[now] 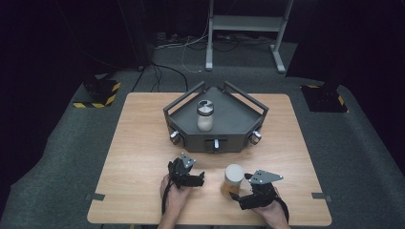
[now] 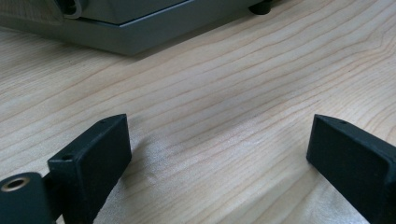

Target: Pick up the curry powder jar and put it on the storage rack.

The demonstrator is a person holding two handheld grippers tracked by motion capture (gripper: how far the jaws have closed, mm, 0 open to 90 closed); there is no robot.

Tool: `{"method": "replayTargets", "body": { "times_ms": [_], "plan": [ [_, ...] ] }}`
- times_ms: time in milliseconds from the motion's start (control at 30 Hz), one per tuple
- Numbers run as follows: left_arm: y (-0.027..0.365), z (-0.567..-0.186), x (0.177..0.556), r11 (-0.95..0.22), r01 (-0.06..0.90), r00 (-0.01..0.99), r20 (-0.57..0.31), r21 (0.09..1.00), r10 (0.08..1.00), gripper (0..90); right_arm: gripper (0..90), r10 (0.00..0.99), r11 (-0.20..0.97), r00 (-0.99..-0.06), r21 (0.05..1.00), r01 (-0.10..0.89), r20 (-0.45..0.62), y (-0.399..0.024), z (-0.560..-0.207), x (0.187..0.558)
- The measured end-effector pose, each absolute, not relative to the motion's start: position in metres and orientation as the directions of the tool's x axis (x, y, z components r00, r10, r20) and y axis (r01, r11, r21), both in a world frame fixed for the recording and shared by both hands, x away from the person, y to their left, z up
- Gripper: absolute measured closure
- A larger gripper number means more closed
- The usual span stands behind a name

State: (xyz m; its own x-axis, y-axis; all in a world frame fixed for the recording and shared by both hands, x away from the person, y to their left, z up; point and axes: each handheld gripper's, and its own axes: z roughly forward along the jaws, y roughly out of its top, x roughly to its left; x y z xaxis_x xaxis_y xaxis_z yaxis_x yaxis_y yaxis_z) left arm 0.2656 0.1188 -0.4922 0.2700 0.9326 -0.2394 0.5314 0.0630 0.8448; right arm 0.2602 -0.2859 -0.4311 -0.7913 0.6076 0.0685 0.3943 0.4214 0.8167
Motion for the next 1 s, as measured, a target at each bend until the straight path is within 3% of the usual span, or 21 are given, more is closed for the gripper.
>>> {"method": "replayTargets", "body": {
  "times_ms": [333, 1000],
  "plan": [
    [0.119, -0.492, 0.266, 0.060, 0.532, 0.272, -0.237, 0.844, 0.933, 6.5, 11.1, 0.592, 0.411, -0.804, 0.836, 0.364, 0.058, -0.274, -0.425, 0.268],
    [0.119, -0.492, 0.266, 0.063, 0.532, 0.270, -0.240, 0.845, 0.932, 6.5, 25.5, 0.568, 0.407, -0.822, 0.853, 0.327, 0.044, -0.266, -0.421, 0.275]
  ]
}}
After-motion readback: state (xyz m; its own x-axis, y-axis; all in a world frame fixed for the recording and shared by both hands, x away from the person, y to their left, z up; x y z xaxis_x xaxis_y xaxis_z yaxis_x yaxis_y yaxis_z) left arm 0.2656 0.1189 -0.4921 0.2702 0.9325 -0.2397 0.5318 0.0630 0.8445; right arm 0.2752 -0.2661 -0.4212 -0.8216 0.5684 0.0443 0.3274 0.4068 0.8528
